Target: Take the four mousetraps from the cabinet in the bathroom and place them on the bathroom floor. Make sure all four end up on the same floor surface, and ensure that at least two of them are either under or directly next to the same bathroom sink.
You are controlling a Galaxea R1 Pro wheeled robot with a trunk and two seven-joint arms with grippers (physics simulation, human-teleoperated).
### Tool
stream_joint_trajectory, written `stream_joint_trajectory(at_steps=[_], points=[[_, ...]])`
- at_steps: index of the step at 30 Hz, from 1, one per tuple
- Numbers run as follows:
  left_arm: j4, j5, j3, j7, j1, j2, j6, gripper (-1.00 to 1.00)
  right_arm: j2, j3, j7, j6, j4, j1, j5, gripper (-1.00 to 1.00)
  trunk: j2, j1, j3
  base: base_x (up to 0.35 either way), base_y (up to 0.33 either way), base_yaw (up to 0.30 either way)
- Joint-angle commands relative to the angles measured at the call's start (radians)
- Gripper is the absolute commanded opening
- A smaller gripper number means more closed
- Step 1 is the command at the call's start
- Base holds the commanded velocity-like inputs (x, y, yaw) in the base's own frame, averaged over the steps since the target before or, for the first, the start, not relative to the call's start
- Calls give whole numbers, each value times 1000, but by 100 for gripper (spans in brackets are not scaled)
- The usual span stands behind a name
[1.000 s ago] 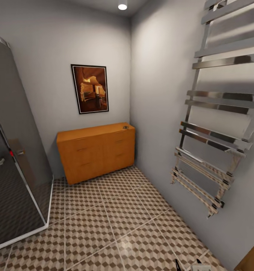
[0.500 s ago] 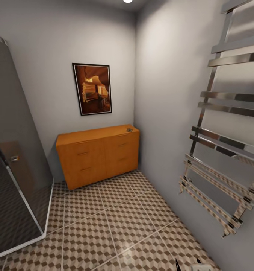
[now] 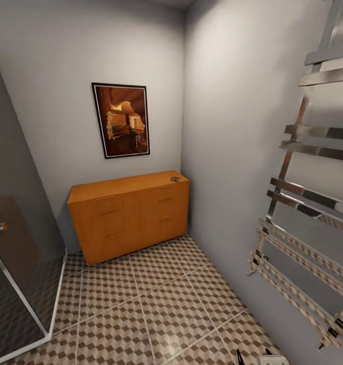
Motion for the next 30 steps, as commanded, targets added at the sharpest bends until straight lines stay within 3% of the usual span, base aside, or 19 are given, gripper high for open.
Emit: stream_joint_trajectory(at_steps=[1,30], points=[[0,3,-9,6,-1,0,-2,100,0,6,-8,-2,1,-1,1,100,-2,1,-2,331,0,0],[0,3,-9,4,-1,0,-2,100,0,6,-8,-2,1,-1,1,100,-2,1,-2,333,0,0]])
